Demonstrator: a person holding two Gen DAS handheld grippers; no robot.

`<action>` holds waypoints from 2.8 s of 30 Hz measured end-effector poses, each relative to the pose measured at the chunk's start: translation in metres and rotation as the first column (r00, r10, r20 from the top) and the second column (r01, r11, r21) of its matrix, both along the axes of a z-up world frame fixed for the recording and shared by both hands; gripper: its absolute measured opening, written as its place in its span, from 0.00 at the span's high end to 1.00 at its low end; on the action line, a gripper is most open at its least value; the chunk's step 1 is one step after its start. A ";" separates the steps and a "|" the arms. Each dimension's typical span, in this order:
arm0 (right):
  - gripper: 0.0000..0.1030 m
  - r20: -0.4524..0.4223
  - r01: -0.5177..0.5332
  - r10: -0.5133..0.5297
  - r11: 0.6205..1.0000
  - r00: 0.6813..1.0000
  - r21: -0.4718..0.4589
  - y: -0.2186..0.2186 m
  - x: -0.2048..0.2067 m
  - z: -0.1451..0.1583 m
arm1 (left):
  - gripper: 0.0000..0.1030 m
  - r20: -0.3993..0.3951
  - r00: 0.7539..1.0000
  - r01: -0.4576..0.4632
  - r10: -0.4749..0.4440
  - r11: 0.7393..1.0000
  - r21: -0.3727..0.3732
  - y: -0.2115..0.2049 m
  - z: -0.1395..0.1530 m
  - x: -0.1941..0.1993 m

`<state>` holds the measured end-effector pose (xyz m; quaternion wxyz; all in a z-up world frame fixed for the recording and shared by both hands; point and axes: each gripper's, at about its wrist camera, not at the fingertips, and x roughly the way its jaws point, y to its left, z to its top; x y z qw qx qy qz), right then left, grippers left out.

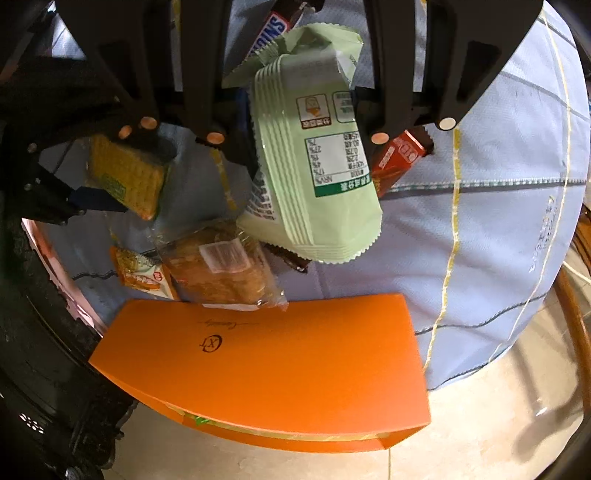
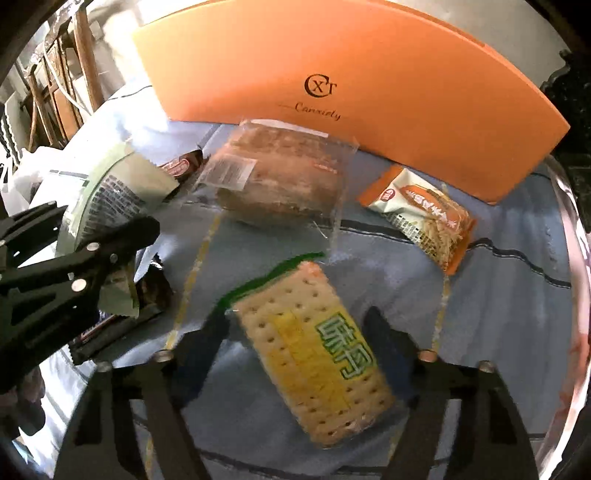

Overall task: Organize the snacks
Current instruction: 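Grasp pale green pack with left tool while right tool grasps yellow cracker pack, then drop pale green pack into box with left tool while right tool drops cracker pack in, then grasp Snickers bar with left tool while right tool grasps orange-printed pastry pack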

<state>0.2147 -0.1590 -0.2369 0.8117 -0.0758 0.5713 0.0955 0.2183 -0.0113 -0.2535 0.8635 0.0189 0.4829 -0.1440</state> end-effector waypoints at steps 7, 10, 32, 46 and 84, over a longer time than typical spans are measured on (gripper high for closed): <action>0.54 -0.034 0.035 -0.033 0.997 0.999 0.072 -0.022 -0.007 0.006 | 0.65 -0.003 1.000 0.002 -0.002 1.000 -0.013 0.001 0.002 -0.007; 0.54 -0.012 0.048 -0.046 0.992 0.999 0.117 -0.037 -0.018 0.020 | 0.65 0.004 1.000 -0.004 0.004 1.000 -0.022 0.003 0.006 -0.010; 0.54 0.378 0.053 -0.162 0.958 0.912 0.283 -0.074 0.034 0.261 | 0.65 0.342 0.939 0.069 -0.024 0.990 -0.121 0.000 0.203 0.035; 0.22 0.421 0.104 -0.208 0.961 0.883 0.257 -0.083 0.137 0.307 | 0.05 0.400 0.912 -0.048 0.087 0.993 -0.105 -0.017 0.251 0.140; 0.27 -0.006 -0.136 0.136 0.990 0.991 -0.044 -0.050 0.087 -0.003 | 0.13 0.068 0.981 0.173 -0.180 0.980 0.096 -0.029 -0.017 -0.055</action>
